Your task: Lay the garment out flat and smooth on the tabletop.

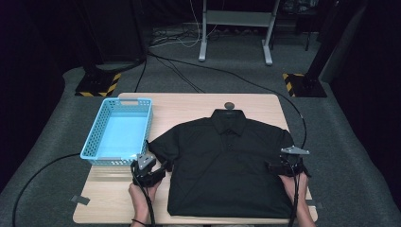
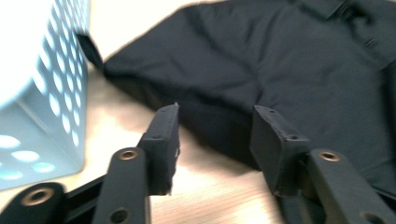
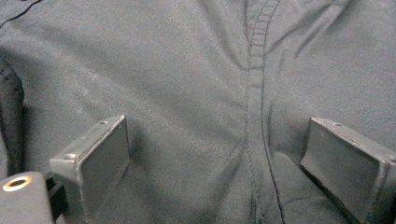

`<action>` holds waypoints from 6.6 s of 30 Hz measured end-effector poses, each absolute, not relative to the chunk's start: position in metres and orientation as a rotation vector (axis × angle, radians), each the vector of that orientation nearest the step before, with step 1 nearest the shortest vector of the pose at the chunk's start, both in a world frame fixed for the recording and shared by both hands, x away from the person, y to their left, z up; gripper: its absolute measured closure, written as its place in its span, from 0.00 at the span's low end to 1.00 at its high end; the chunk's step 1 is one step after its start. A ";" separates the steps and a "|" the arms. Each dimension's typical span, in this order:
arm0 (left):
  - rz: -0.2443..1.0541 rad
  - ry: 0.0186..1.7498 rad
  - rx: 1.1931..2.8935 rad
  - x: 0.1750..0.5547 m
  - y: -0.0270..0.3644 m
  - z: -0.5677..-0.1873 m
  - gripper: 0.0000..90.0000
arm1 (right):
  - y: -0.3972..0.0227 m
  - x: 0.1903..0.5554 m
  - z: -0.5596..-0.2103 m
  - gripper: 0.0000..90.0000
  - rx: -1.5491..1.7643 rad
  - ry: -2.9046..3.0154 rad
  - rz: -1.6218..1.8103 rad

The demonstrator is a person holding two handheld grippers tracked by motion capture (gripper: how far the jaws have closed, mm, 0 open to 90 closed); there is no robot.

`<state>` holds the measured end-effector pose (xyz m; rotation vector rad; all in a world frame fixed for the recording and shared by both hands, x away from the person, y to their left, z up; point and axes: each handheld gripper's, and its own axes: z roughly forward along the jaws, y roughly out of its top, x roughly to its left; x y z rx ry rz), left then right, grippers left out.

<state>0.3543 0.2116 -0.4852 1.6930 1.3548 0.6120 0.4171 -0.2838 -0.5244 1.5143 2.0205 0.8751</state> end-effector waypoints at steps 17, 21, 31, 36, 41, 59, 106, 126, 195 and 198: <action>0.506 1.449 1.861 0.423 0.188 -0.519 0.43 | -0.288 0.419 -0.524 0.07 1.516 2.021 0.874; 0.491 1.455 1.841 0.417 0.198 -0.513 0.39 | -0.288 0.420 -0.524 0.06 1.511 2.037 0.873; 0.424 1.130 1.939 0.365 0.125 -0.487 0.33 | -0.271 0.365 -0.504 0.05 1.394 2.182 0.994; 0.365 1.067 2.089 0.359 0.086 -0.514 0.30 | -0.250 0.360 -0.520 0.05 1.335 2.263 0.914; 0.444 1.053 2.118 0.363 0.082 -0.522 0.30 | -0.247 0.365 -0.524 0.06 1.323 2.224 0.946; 0.378 1.108 2.125 0.430 0.082 -0.500 0.47 | -0.210 0.424 -0.504 0.27 1.197 2.387 0.722; 0.222 1.041 2.015 0.391 0.100 -0.495 0.98 | -0.201 0.380 -0.488 0.98 1.216 2.240 1.003; 0.199 1.065 2.047 0.393 0.098 -0.520 0.98 | -0.208 0.383 -0.516 0.97 1.269 2.270 1.011; 0.260 1.009 1.983 0.392 0.092 -0.509 0.98 | -0.181 0.393 -0.501 0.97 1.247 2.221 1.016; 0.263 0.983 1.978 0.383 0.095 -0.507 0.98 | -0.182 0.385 -0.498 0.97 1.230 2.221 1.038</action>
